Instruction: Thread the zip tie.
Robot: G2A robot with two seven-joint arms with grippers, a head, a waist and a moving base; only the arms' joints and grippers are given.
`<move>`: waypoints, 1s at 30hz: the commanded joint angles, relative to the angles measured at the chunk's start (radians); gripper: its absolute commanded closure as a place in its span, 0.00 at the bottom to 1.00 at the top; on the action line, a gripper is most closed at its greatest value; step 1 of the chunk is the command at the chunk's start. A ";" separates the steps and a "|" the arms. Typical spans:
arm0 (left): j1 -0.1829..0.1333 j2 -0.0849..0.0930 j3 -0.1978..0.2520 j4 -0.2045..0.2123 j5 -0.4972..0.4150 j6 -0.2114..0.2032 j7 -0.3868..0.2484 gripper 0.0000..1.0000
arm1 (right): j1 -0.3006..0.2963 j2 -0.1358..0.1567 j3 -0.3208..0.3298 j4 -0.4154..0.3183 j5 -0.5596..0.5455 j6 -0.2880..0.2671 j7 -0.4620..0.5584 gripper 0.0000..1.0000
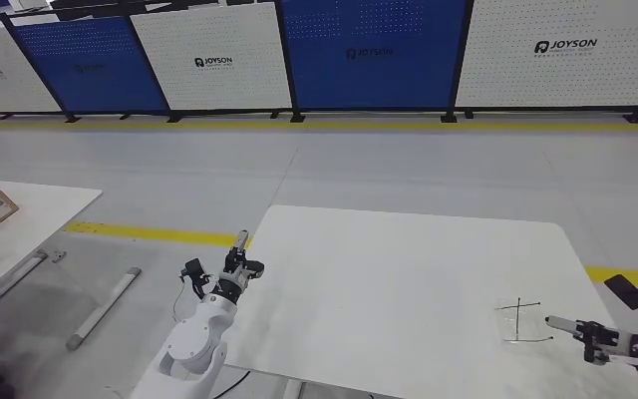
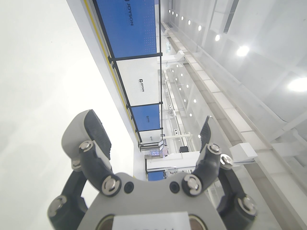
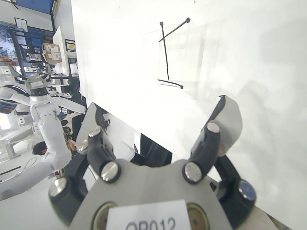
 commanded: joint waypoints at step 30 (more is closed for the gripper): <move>0.000 0.000 0.000 0.000 0.000 0.000 0.000 0.00 | 0.032 0.003 -0.050 0.024 -0.024 0.001 -0.015 0.00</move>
